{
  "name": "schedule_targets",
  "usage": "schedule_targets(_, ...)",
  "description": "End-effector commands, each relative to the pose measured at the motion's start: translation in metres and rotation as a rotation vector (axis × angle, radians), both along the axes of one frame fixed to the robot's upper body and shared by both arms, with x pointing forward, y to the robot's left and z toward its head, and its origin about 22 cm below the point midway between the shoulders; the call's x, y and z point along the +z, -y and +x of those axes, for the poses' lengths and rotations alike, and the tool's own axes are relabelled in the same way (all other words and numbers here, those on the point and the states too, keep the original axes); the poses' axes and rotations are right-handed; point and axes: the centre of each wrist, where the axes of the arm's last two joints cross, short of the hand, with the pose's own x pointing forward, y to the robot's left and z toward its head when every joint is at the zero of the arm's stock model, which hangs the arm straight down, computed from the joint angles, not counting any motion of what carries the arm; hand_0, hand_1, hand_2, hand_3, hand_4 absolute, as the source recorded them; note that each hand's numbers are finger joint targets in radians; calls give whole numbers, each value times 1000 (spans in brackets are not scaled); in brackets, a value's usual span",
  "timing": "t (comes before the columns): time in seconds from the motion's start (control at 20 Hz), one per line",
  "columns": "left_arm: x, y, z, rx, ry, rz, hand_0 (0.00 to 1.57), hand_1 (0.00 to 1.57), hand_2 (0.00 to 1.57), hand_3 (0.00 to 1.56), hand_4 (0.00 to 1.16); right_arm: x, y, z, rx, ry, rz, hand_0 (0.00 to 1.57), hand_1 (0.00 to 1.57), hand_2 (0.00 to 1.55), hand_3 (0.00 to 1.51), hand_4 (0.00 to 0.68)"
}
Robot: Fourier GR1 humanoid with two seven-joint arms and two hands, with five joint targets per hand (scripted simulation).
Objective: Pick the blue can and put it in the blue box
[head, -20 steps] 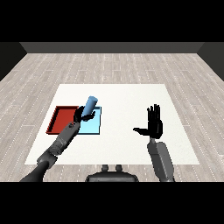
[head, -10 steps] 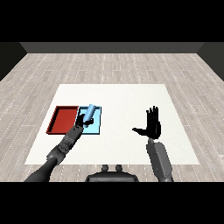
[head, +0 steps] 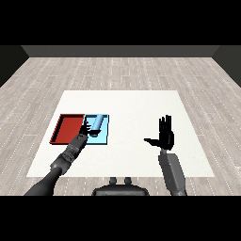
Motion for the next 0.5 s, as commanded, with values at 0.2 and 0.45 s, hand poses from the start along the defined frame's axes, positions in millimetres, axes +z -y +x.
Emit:
schedule_targets(0.2,-6,11,-4,52,97,24,0,0,0,0,0,-6,15,3,-7,21,0,0,0,0,0,0)
schedule_targets(0.45,32,16,24,-45,395,-71,0,0,0,0,0,6,8,4,60,23,-53,0,0,0,0,0)
